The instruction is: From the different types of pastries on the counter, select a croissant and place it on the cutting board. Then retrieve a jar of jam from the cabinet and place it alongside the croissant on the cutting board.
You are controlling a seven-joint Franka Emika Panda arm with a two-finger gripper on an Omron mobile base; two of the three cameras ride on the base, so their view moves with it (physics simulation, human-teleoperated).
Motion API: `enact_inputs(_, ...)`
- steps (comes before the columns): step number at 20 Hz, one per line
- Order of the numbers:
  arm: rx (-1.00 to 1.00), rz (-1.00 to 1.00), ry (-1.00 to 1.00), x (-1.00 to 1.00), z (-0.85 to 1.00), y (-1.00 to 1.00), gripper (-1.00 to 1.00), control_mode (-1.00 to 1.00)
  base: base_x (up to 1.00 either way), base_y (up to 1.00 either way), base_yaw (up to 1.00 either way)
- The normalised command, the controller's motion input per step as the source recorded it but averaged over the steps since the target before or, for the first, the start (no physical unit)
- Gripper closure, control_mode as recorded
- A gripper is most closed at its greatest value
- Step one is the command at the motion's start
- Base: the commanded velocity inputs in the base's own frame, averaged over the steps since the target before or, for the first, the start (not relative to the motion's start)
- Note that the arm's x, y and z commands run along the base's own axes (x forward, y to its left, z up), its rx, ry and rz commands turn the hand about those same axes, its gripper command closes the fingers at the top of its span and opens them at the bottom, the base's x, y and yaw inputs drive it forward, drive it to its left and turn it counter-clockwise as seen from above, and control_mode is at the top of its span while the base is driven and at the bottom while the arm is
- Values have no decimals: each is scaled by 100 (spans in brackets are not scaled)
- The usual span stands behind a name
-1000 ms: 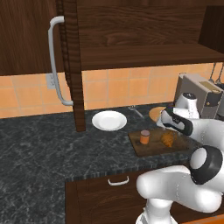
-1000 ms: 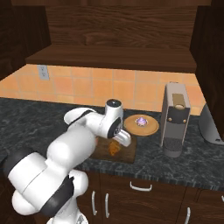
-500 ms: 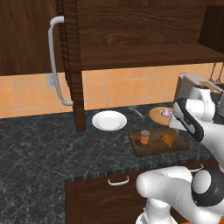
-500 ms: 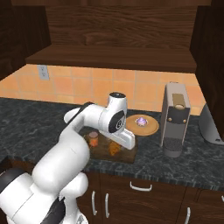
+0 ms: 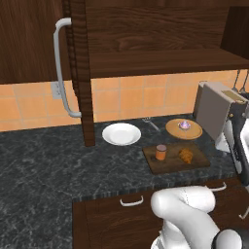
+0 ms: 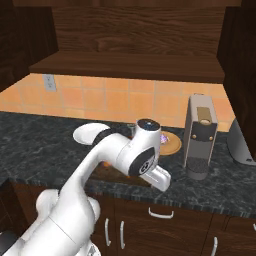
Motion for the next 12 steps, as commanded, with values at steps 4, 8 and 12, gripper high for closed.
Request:
enact_inputs(4, -5, 0, -30, -56, -27, 0, -100, -100, 0, 0, 0)
enact_inputs(8, -11, 0, -37, -79, -33, 0, -100, -100, 0, 0, 0)
enact_inputs(12, -11, 0, -36, -84, -8, 0, -100, -100, 0, 0, 0)
